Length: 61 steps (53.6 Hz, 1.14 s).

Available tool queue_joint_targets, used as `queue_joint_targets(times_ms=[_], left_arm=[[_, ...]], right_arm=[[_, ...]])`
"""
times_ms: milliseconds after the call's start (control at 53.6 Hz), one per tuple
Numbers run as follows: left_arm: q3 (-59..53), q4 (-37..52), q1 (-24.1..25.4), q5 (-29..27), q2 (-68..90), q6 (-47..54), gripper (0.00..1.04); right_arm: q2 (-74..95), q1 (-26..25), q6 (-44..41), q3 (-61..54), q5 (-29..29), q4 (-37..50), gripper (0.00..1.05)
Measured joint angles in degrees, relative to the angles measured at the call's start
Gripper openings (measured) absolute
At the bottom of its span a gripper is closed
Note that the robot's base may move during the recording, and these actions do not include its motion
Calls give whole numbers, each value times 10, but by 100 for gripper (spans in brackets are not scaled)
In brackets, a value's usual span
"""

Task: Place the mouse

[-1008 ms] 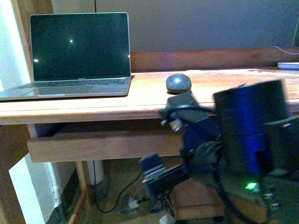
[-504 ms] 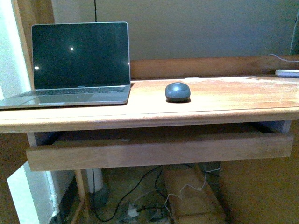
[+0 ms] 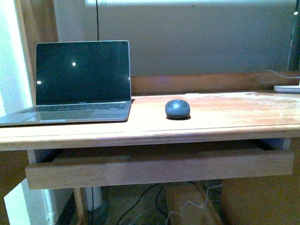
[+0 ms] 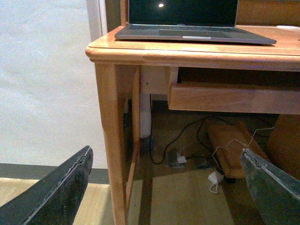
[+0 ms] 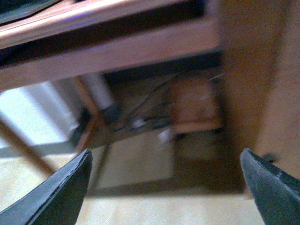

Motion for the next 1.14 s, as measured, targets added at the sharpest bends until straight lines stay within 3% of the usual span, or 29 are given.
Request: queue_joint_targets(times_ms=[56, 93, 131, 224, 373, 467, 541, 653, 858, 989, 1045, 1138], left_arm=[[0, 0, 0, 0, 0, 0, 97], [0, 0, 0, 0, 0, 0, 97], [0, 0, 0, 0, -1, 0, 97], [0, 0, 0, 0, -1, 0, 97], [0, 0, 0, 0, -1, 0, 97], [0, 0, 0, 0, -1, 0, 97], [0, 0, 0, 0, -1, 0, 97], [0, 0, 0, 0, -1, 0, 97], [0, 0, 0, 0, -1, 0, 97], [0, 0, 0, 0, -1, 0, 97], [0, 0, 0, 0, -1, 0, 97], [0, 0, 0, 0, -1, 0, 97]], right_arm=[[-21, 10, -48, 0, 101, 46, 81], [-21, 5, -68, 0, 126, 52, 72], [-21, -29, -80, 0, 82, 43, 63], [-21, -75, -92, 0, 55, 42, 50], [-17, -82, -100, 5, 49, 43, 24], [-16, -83, -102, 5, 49, 43, 2], [-16, -83, -104, 5, 49, 43, 3], [-16, -83, -105, 5, 49, 43, 30], [-16, -83, -105, 5, 49, 43, 63], [-16, -83, -105, 5, 49, 43, 93], [-16, -83, -105, 5, 49, 43, 99], [-16, -83, -105, 5, 49, 43, 97]])
